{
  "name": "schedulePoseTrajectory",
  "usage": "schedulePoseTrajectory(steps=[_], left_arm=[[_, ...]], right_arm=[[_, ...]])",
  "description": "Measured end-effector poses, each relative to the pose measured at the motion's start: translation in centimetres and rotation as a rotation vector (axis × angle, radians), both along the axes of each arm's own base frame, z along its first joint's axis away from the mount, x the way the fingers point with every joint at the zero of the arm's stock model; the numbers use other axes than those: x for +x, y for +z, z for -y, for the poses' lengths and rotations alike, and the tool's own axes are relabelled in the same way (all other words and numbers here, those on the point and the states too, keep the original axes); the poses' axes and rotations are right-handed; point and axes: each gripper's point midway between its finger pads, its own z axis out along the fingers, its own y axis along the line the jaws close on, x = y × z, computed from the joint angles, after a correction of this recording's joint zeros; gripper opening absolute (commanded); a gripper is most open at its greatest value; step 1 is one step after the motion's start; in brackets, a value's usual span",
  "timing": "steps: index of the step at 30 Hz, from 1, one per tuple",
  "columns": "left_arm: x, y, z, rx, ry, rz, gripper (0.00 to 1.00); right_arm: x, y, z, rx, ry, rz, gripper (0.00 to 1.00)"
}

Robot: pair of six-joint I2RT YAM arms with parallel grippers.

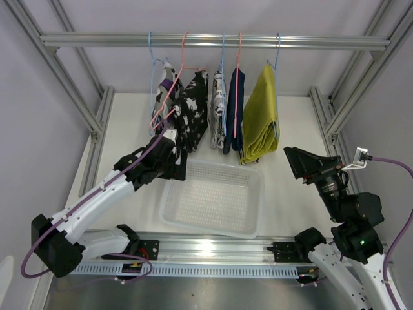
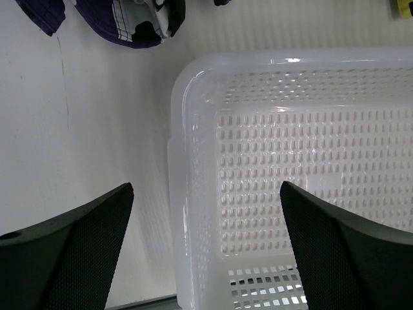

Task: Remove the trousers from the hanger
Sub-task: Move the bin to the center of the board.

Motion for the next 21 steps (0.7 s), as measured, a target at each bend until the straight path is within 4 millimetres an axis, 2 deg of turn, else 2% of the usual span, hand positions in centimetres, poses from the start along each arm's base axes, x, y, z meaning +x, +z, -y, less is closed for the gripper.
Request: schedulePoseTrajectory(steps=[5,9,12,15,17,19,20,21], left_arm=[[0.0,0.3,0.0,-0.007,-0.001,0.01,0.99],[-0.2,1.2,-0.1,-0.025,-0.001,0.036,0.99],[-0.3,1.9,-0.2,-0.04,-0.008,0.061,0.99],[-0.3,2.6,0.1,-0.066,-0.028,0.084,0.99],[-0.4,2.7,0.6,-0.08,-0.057,0.081,0.99],[-0.6,2.4,1.2,-0.084,-0.095,0.062,0.99],[-0.8,2.0,1.5,-0.08,-0.119,0.046,1.0],[-0.8,1.6,1.8,-0.073,-0.133,0.033,1.0]], right_arm=[[0.6,-0.2,0.7,-0.012,-0.054,-0.003,1.0],[3.1,-2.4,1.4,-0.09,-0.154,-0.074,0.99],[6.3,-6.5,1.3,-0.211,-0.227,-0.195,0.99],[9.1,-12.8,1.1,-0.369,-0.275,-0.35,0.99],[10.0,-17.4,1.1,-0.476,-0.289,-0.45,0.99],[10.2,-21.2,1.5,-0.56,-0.293,-0.533,0.99],[9.9,-22.9,1.8,-0.599,-0.293,-0.571,0.99],[9.7,-23.6,2.0,-0.617,-0.295,-0.588,1.0]])
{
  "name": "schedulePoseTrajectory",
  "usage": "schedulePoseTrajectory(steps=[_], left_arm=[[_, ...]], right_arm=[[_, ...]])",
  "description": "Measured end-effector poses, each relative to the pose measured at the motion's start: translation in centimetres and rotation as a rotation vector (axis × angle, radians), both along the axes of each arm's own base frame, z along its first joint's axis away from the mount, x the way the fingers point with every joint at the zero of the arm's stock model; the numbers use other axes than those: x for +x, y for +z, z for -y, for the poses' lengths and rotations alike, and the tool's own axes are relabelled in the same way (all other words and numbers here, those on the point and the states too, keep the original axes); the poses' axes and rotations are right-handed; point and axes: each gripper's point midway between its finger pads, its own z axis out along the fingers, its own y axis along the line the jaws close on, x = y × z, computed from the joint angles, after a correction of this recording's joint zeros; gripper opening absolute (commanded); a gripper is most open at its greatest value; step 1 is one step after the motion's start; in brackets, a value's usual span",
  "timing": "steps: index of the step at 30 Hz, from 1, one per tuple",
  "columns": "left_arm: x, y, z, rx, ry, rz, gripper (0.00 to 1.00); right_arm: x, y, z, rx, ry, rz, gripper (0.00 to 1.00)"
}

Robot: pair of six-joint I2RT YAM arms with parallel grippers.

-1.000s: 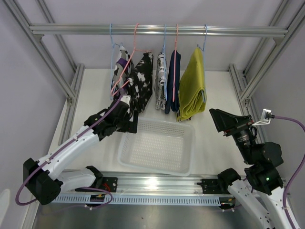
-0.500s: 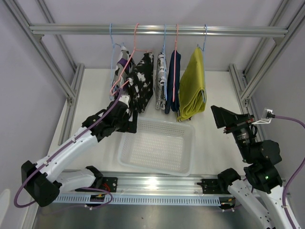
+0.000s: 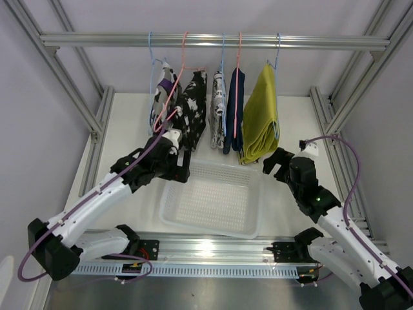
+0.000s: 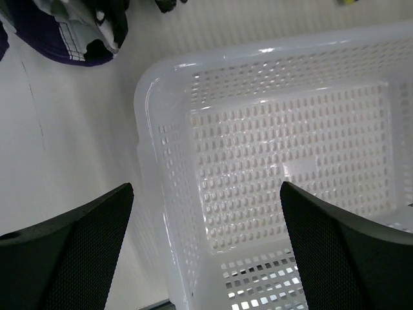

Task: Remove the trousers from the hanger
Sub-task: Move the bin to the center of the board.

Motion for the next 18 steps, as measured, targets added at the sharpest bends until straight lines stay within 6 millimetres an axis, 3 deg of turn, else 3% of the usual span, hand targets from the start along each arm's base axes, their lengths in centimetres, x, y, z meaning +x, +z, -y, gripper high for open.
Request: schedulePoseTrajectory(steps=[2,7,11,14,18], left_arm=[[-0.2,-1.4,0.4,0.056,-0.027,-0.034,0.99],[-1.5,-5.1,0.9,0.223,-0.081,-0.118,0.99],[-1.8,-5.7,0.4,0.263,-0.071,-0.139,1.0],[-1.7,-5.4,0.0,0.268,-0.057,-0.125,0.99],[-1.7,-4.8,-0.7,0.272,-0.012,-0.107,0.99]], right_arm=[[-0.1,-0.3,0.5,-0.017,-0.008,-0.006,1.0],[0.1,1.4,2.1,-0.002,-0.051,0.058,0.99],[0.3,1.9,3.2,0.024,-0.077,0.089,0.99],[0.7,0.8,3.3,0.031,-0.07,0.05,0.99],[1.7,-2.7,2.5,0.021,-0.031,-0.077,0.99]])
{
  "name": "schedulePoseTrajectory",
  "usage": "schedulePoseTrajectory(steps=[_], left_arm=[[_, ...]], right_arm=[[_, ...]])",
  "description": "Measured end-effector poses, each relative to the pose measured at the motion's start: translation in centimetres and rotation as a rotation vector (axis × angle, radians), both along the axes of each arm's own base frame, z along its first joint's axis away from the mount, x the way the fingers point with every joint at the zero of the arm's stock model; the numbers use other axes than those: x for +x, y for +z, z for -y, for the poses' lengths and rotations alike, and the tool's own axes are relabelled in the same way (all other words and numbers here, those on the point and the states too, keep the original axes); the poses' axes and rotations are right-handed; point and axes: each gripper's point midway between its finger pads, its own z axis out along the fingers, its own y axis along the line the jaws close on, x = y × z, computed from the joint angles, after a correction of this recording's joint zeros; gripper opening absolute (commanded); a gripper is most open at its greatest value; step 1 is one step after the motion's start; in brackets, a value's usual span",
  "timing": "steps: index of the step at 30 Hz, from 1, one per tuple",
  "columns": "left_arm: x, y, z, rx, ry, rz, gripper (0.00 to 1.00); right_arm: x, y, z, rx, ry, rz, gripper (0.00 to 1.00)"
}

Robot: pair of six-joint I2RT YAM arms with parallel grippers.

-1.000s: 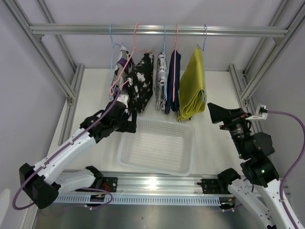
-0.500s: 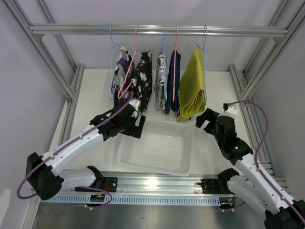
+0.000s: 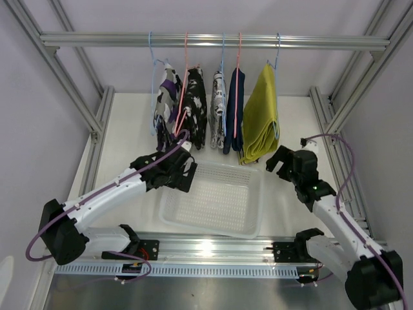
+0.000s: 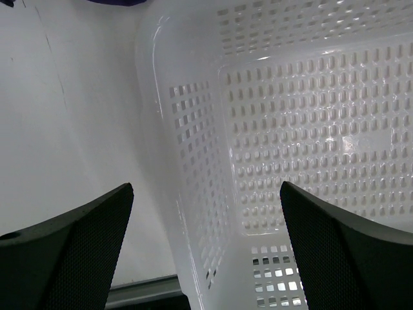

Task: Remove the trousers from the hanger
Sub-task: Move the bin to the center of the board.

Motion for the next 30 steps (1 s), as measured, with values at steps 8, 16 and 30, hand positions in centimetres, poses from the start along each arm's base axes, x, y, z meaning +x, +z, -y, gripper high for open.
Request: schedulePoseTrajectory(steps=[8,16,30], left_arm=[[-0.3,0.2,-0.2,-0.014,0.029,-0.003,1.0],[-0.2,0.7,1.2,-0.063,0.009,-0.018,1.0],[-0.7,2.0,2.0,-0.101,-0.016,0.019,0.99]], right_arm=[[-0.1,-5.3,-1.7,0.002,0.079,-0.191,1.0],[0.1,-5.2,-2.1,0.012,0.092,-0.184,1.0],[-0.4,-5.8,-6.4,0.063,0.25,-0.213,0.99]])
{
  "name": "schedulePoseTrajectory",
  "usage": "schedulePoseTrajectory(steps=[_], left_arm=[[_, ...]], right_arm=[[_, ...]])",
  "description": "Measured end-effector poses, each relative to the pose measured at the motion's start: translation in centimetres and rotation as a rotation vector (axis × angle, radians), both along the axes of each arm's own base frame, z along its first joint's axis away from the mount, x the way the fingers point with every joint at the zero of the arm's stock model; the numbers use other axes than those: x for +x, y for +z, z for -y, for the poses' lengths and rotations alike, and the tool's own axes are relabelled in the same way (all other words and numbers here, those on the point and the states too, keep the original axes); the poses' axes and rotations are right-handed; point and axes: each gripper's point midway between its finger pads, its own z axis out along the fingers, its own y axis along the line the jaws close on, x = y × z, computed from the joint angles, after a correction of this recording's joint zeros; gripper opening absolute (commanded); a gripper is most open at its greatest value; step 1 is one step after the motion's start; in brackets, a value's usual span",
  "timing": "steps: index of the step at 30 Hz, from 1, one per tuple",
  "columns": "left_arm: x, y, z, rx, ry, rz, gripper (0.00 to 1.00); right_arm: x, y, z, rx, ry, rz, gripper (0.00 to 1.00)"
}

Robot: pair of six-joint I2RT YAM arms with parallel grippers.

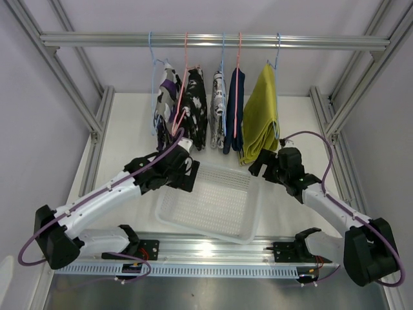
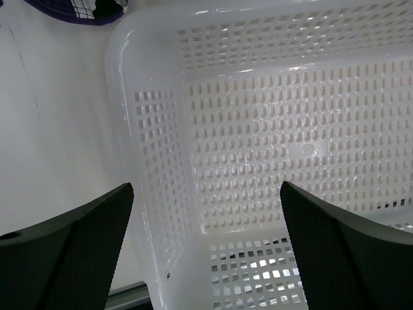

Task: Remove the trousers from the hanger
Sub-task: Move the bin to the center of the board.

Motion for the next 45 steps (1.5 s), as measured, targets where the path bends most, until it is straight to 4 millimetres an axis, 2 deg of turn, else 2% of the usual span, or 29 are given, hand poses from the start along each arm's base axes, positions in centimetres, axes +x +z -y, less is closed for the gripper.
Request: schedulePoseTrajectory(steps=[5,7,11,15,19,22,25,30,33,37,45], left_arm=[[-0.2,1.8,-0.3,-0.05,0.01,0.048,1.0],[-0.3,2.2,-0.5,-0.064,0.014,0.064,0.99],[-0.6,2.4,-1.0,-0.072,0.024,0.079,1.0],[-0.8,2.2,-1.6,-0.066,0.029,0.084,0.99],[-0.9,2.7,-1.6,-0.082,0.029,0.098,1.0],[-1.0,3.0,-1.4,-0.102,0.02,0.102,0.99],[-1.5,3.1,-0.5,-0.124,-0.032,0.089,0.99],[-3.1,3.6,1.5,-0.128,-0.187,0.076,1.0],[-4.4,3.9,3.3,-0.117,-0.308,0.075,0.99],[-7.1,3.4,5.6,-0.064,-0.506,0.075,0.99],[-13.0,0.9,9.1,0.06,-0.86,0.047,1.0]], right_arm=[[0.3,0.2,-2.2,0.038,0.032,-0.003,0.99],[0.1,0.2,-3.9,0.05,0.063,-0.01,0.99],[0.4,0.8,-6.6,0.063,0.103,0.0,0.99],[0.4,1.6,-7.6,0.049,0.115,0.018,0.99],[0.8,2.5,-7.1,0.018,0.094,0.035,1.0],[1.0,4.2,-7.0,0.032,0.088,0.072,0.99],[1.1,5.6,-7.1,0.054,0.087,0.103,0.99],[1.0,6.2,-6.4,0.022,0.074,0.1,0.99],[0.3,6.9,-5.1,-0.028,0.058,0.1,0.99],[-1.0,8.5,-3.0,-0.074,0.04,0.12,0.99],[-2.3,12.1,1.4,-0.077,-0.049,0.195,0.99]])
